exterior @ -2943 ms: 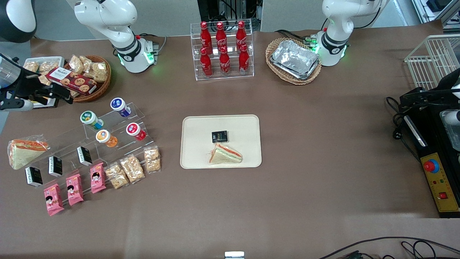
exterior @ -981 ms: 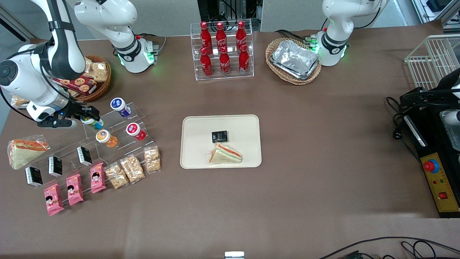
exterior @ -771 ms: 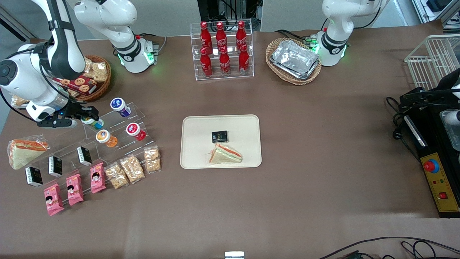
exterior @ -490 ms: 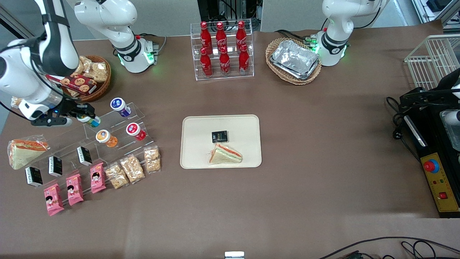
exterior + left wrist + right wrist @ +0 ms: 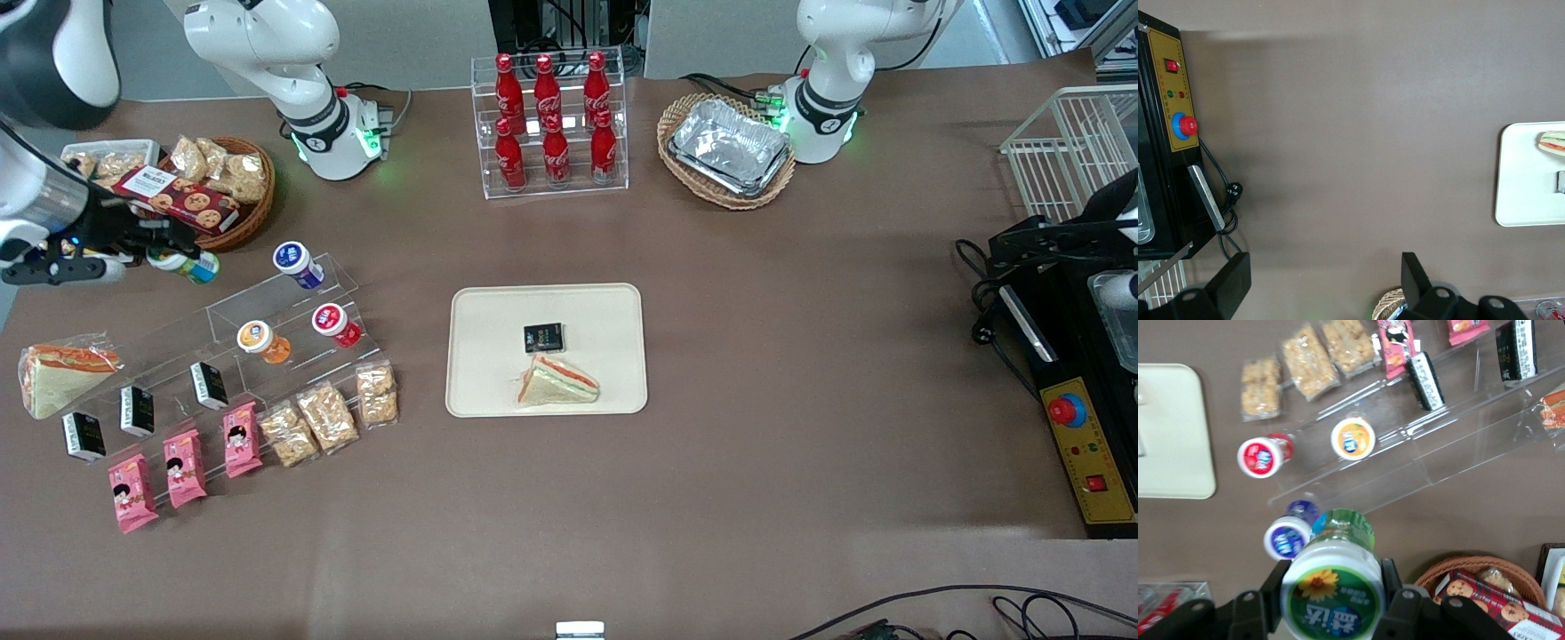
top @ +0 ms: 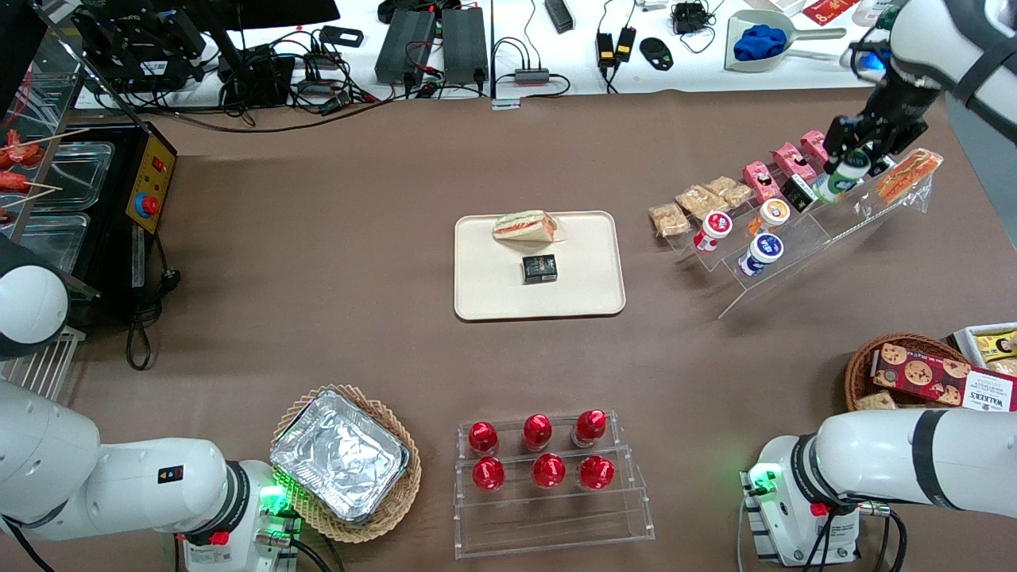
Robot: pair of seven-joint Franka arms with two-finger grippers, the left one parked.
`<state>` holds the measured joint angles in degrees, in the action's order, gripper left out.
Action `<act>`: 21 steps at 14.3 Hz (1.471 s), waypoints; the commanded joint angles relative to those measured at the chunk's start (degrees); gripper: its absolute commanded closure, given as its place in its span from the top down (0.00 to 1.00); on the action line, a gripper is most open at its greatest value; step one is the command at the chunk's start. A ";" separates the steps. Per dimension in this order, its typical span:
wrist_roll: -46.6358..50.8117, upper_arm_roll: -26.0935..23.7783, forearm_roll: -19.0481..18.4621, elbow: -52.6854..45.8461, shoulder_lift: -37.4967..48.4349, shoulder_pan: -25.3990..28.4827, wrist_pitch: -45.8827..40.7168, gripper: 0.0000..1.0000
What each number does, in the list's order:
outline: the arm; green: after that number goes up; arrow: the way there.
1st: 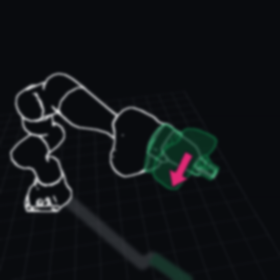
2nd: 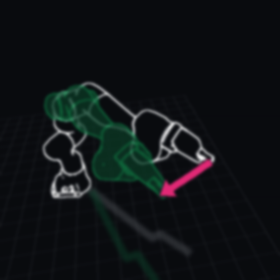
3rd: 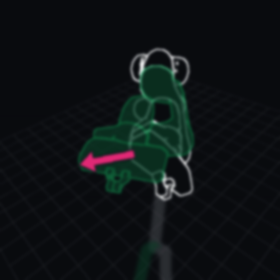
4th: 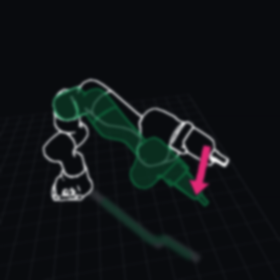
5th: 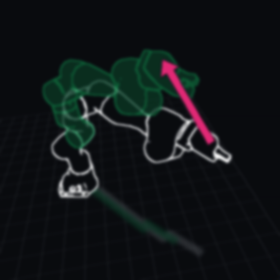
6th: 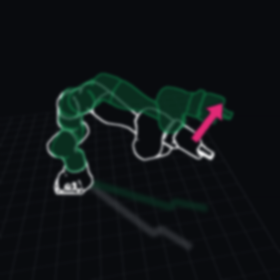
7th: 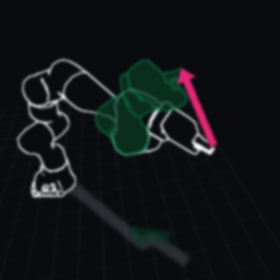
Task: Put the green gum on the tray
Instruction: 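Carry the green-lidded cup with the right gripper over the cream tray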
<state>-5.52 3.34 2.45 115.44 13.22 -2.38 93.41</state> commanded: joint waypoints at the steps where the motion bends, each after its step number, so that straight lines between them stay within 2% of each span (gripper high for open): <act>1: 9.96 -7.35 2.56 -8.12 -1.44 0.44 -7.45 0.42; 4: 18.15 -14.92 5.36 -8.30 -2.14 0.53 -6.06 0.42; 7: 24.13 -18.36 9.59 -8.30 -4.33 1.75 -2.28 0.42; 12: 34.94 -18.28 9.51 -8.21 -11.71 11.06 6.24 0.42; 17: 40.75 -18.28 8.98 -7.51 -19.97 16.08 16.87 0.43; 21: 42.43 -18.28 7.40 -6.37 -24.28 18.10 22.85 0.43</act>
<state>35.47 -15.34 10.66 109.17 -8.43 14.21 112.97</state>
